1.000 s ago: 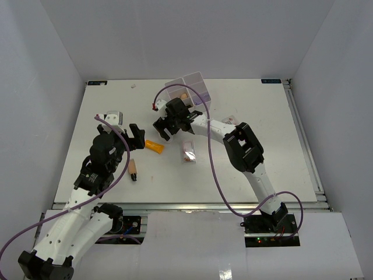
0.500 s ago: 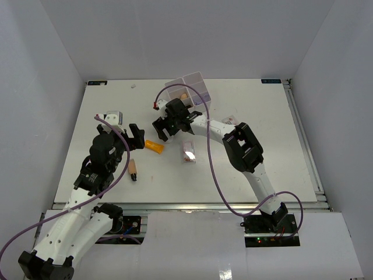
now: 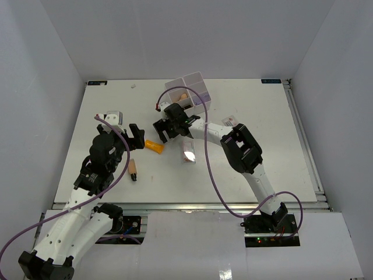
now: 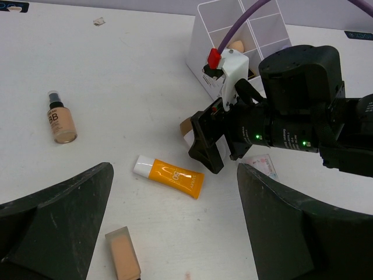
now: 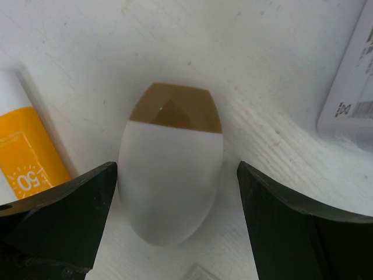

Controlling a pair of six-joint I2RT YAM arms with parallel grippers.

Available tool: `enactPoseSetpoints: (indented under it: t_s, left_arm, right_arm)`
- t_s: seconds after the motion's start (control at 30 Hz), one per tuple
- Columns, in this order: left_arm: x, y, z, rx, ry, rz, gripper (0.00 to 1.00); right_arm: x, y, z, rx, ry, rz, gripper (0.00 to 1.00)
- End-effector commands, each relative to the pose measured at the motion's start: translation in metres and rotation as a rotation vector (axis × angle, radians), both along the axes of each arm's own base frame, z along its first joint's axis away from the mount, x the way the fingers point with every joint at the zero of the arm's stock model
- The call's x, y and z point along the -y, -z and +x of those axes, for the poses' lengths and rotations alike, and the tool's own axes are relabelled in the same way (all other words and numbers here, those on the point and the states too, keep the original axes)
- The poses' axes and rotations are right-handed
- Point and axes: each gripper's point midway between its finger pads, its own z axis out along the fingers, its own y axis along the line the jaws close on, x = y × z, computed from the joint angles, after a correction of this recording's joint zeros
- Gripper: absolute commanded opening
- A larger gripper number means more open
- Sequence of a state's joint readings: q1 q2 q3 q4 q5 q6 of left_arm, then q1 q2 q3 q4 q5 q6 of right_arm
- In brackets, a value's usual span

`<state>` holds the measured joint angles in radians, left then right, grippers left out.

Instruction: Organize the makeup

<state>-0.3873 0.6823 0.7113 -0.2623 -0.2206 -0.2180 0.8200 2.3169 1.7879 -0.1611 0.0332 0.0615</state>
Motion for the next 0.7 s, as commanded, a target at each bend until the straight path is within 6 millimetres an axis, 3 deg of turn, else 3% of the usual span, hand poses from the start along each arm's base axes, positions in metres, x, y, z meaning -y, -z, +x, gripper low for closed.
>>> enactPoseSetpoints:
  t_s: [0.0,0.2,0.37,0.67]
  left_arm:
    - [-0.001,0.001,-0.001,0.003,0.006,0.002,0.98]
    - [-0.001,0.0,-0.001,0.007,0.006,0.002,0.98]
    - [0.0,0.002,0.0,0.0,0.01,0.004,0.98]
    - [0.014,0.008,0.003,-0.021,0.08,-0.006,0.98]
  right_arm:
    - [0.002,0.007,-0.005,0.007,0.047,-0.003,0.9]
    - [0.007,0.015,-0.005,0.021,0.071,-0.023,0.9]
    - [0.01,0.017,-0.005,0.037,0.047,-0.036,0.99]
    - [0.016,0.023,-0.014,0.049,-0.017,-0.064,0.59]
